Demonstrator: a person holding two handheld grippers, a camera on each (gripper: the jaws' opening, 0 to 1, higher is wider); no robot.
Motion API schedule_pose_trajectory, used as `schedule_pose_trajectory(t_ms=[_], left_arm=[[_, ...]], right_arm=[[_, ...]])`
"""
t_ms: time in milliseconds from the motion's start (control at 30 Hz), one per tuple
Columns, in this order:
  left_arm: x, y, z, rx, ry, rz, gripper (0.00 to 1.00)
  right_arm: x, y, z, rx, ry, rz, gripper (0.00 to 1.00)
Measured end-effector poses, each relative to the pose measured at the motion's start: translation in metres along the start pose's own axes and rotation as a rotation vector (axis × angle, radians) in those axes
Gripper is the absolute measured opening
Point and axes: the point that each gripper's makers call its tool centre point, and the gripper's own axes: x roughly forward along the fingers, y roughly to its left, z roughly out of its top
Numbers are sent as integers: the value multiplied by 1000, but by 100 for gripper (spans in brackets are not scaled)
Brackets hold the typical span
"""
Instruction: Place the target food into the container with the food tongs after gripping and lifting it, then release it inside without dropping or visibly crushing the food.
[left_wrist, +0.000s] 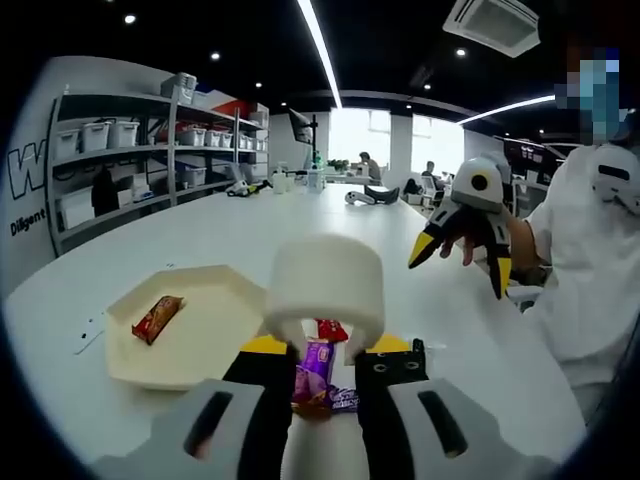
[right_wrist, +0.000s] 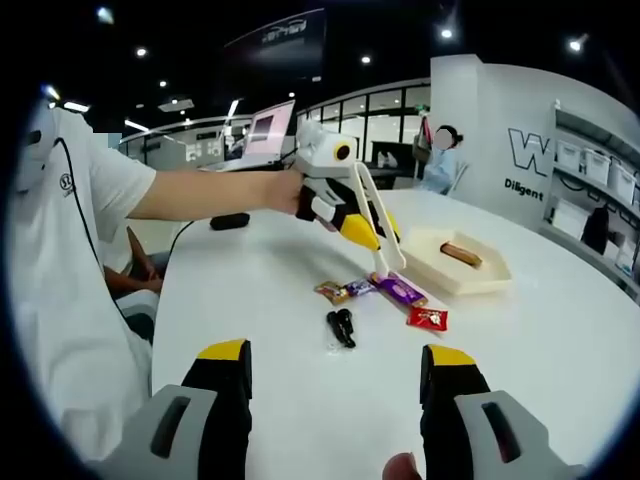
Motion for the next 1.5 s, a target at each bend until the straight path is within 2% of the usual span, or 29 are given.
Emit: schedule_pose_trajectory(t_ms=[500,1500], left_arm=[[3,12,-9,2,33,4,22],[15,16,-20,18,83,-1,23]], right_arm=[[1,0,-2,4,4,3,66],[4,0,-7,13,9,10,66]])
